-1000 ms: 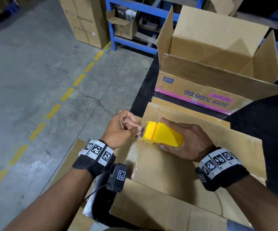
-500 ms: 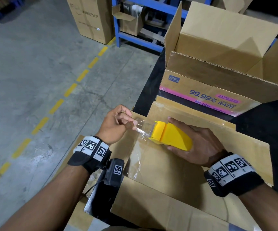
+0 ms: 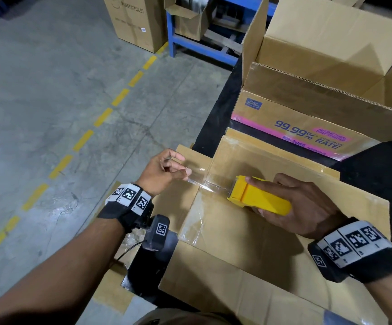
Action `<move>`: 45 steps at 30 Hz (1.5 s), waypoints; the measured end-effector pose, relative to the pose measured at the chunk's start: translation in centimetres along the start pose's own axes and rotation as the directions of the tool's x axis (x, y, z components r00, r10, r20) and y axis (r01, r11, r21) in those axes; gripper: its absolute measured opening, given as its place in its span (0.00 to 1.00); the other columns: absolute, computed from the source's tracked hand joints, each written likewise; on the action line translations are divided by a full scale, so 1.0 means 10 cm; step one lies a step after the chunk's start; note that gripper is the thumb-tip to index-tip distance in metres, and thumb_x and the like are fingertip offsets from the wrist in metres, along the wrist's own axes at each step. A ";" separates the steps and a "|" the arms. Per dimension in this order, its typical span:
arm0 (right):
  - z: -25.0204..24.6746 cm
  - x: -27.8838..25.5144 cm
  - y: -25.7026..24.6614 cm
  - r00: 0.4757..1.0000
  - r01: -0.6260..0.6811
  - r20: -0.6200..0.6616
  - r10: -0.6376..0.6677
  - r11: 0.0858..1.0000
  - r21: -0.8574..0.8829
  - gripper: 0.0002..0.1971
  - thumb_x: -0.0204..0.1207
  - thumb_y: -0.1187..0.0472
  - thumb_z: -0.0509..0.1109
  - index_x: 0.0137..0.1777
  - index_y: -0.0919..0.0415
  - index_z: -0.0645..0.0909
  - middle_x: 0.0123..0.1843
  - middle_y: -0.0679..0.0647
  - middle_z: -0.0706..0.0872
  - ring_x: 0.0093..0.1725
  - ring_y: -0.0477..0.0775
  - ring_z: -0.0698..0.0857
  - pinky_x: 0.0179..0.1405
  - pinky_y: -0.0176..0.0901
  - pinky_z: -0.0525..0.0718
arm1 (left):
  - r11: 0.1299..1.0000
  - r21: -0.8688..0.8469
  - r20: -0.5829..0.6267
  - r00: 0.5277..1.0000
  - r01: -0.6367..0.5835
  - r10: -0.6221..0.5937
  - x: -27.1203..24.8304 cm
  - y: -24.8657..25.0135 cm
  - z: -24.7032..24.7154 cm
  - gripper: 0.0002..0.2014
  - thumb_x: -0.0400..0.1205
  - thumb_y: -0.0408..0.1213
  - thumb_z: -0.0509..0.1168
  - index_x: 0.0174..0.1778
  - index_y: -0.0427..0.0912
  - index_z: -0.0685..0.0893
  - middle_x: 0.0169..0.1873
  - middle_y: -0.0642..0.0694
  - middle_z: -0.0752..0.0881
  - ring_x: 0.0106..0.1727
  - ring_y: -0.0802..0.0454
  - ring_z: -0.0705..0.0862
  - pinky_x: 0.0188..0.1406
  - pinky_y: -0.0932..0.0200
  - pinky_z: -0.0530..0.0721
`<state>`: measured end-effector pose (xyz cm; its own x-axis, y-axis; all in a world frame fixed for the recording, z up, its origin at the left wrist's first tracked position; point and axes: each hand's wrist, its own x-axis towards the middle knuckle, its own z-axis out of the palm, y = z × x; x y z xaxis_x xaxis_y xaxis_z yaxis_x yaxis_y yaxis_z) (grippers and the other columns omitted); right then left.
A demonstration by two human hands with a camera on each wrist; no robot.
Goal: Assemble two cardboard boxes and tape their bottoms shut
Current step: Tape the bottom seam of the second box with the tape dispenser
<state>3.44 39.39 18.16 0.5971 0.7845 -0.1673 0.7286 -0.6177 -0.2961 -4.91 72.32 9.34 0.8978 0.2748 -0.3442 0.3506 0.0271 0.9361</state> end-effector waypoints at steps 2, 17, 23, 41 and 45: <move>-0.01 0.02 -0.01 1.000 -0.002 -0.020 0.002 1.000 -0.008 0.40 0.69 0.36 0.67 0.83 0.26 0.59 0.44 0.43 0.70 0.35 0.52 0.81 0.32 0.43 0.82 | 1.000 -0.015 -0.018 1.000 0.007 -0.008 0.04 -0.03 0.02 0.17 0.75 0.26 0.80 0.56 0.39 0.82 0.36 0.43 0.93 0.40 0.45 0.93 0.60 0.46 0.88; -0.06 0.09 -0.09 1.000 -0.018 0.003 0.018 1.000 -0.012 0.41 0.67 0.37 0.69 0.82 0.25 0.60 0.42 0.43 0.73 0.34 0.53 0.82 0.33 0.45 0.84 | 0.998 -0.030 -0.015 0.999 0.049 -0.050 0.10 -0.14 0.00 0.20 0.76 0.26 0.80 0.62 0.32 0.82 0.34 0.44 0.93 0.36 0.53 0.92 0.43 0.68 0.86; -0.06 0.11 -0.10 1.000 -0.016 0.013 0.016 1.000 -0.013 0.41 0.67 0.37 0.69 0.82 0.24 0.59 0.42 0.43 0.72 0.34 0.53 0.82 0.33 0.46 0.85 | 0.998 -0.009 0.024 0.998 0.067 -0.066 0.11 -0.15 -0.03 0.19 0.76 0.27 0.80 0.60 0.36 0.82 0.33 0.45 0.93 0.38 0.52 0.92 0.53 0.57 0.87; 0.05 0.18 -0.09 0.997 -0.037 0.058 0.045 0.992 -0.118 0.39 0.67 0.33 0.63 0.82 0.25 0.59 0.45 0.45 0.78 0.35 0.57 0.84 0.35 0.45 0.83 | 0.791 0.404 0.236 0.888 -0.459 0.394 -0.05 -0.18 0.25 0.25 0.82 0.45 0.76 0.75 0.55 0.80 0.77 0.57 0.76 0.80 0.61 0.73 0.80 0.53 0.74; 0.05 0.19 -0.09 0.999 -0.027 0.038 0.031 0.992 -0.122 0.36 0.66 0.33 0.63 0.79 0.26 0.68 0.43 0.45 0.78 0.34 0.57 0.84 0.33 0.44 0.80 | 0.480 0.647 0.530 0.802 -0.592 0.276 -0.10 -0.02 0.52 0.51 0.75 0.74 0.68 0.90 0.56 0.59 0.91 0.60 0.51 0.92 0.55 0.44 0.89 0.42 0.50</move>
<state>3.76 41.50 17.59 0.6065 0.7662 -0.2122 0.7480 -0.6404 -0.1743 -4.54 67.07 9.14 0.9579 -0.2814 -0.0563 -0.1910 -0.7715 0.6069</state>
